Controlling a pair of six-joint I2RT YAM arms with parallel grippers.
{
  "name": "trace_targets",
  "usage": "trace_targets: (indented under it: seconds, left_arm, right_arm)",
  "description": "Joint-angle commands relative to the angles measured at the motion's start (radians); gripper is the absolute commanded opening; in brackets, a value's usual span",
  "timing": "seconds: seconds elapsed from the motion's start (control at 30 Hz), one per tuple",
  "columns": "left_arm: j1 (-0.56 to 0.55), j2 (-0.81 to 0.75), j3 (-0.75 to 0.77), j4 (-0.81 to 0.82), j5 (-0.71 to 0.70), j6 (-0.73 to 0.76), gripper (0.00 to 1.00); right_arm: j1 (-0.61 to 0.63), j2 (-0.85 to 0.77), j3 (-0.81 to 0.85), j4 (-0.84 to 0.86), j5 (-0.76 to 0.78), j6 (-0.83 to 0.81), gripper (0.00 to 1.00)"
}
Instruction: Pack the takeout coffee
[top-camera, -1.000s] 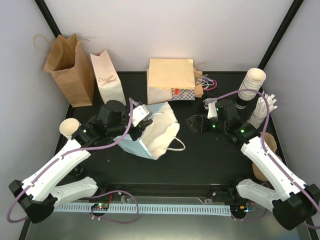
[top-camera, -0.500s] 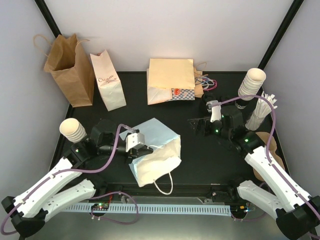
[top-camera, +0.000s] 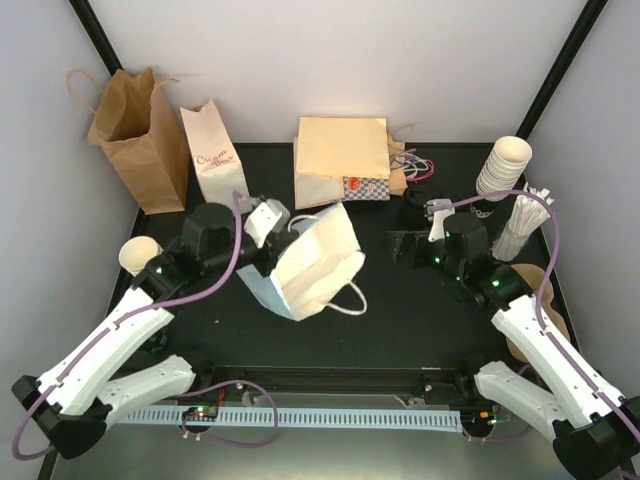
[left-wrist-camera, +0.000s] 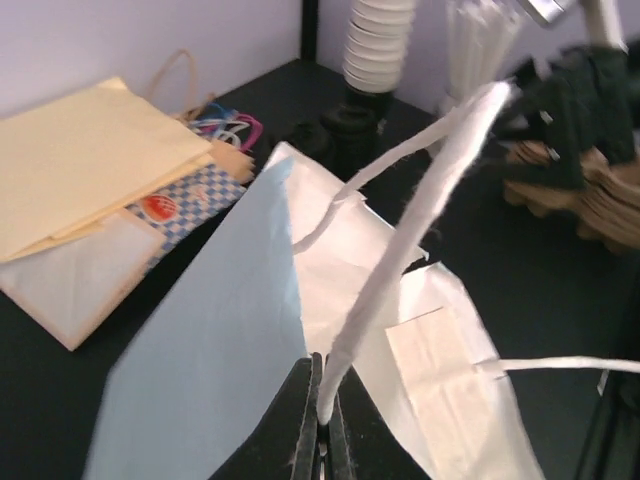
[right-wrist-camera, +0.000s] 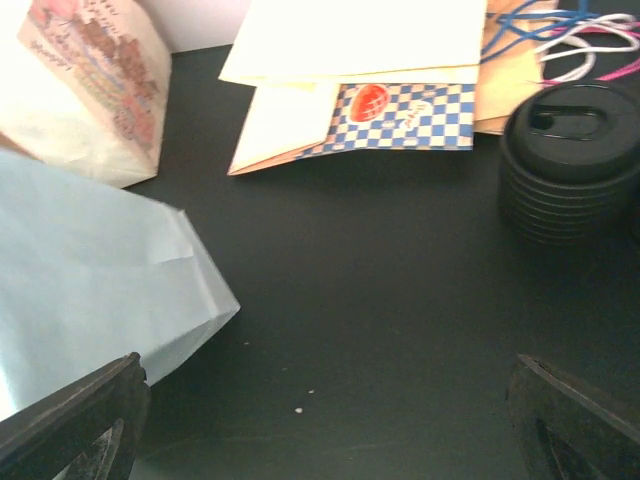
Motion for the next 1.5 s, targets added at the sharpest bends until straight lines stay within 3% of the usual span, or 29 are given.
trace_targets:
  seconds: [0.0, 0.23, 0.4, 0.67, 0.93, 1.0, 1.13, 1.23, 1.33, 1.47]
  left_arm:
    - [0.074, 0.095, 0.120, 0.067, -0.020, -0.090, 0.02]
    - [0.247, 0.239, 0.271, 0.108, 0.173, -0.260, 0.01]
    - [0.313, 0.258, 0.263, 0.223, 0.233, -0.364, 0.02]
    - [0.408, 0.252, 0.106, 0.283, 0.101, -0.435, 0.01]
    - [0.458, 0.188, 0.053, 0.203, -0.030, -0.405, 0.05]
    - [0.461, 0.163, 0.047, 0.183, -0.075, -0.402, 0.18]
    - [0.462, 0.106, 0.053, 0.146, -0.169, -0.379, 0.64]
    - [0.462, 0.059, 0.078, 0.092, -0.196, -0.364, 0.84]
    - [0.462, 0.011, 0.114, 0.011, -0.206, -0.355, 0.95]
    - [0.461, -0.054, 0.150, -0.108, -0.183, -0.362, 0.98]
  right_arm:
    - [0.007, -0.020, 0.022, -0.047, 0.138, 0.038, 1.00]
    - [0.006, -0.039, 0.040, -0.120, 0.289, 0.085, 1.00]
    - [0.006, -0.043, 0.041, -0.151, 0.304, 0.094, 1.00]
    - [0.006, -0.044, 0.032, -0.161, 0.287, 0.091, 1.00]
    - [0.006, -0.033, 0.018, -0.160, 0.295, 0.100, 1.00]
    - [0.007, -0.019, 0.023, -0.182, 0.340, 0.133, 1.00]
    - [0.007, 0.023, 0.059, -0.233, 0.382, 0.165, 1.00]
    - [0.006, 0.054, 0.094, -0.271, 0.383, 0.193, 1.00]
    - [0.006, 0.091, 0.135, -0.312, 0.385, 0.212, 1.00]
    - [0.006, 0.120, 0.162, -0.317, 0.414, 0.194, 1.00]
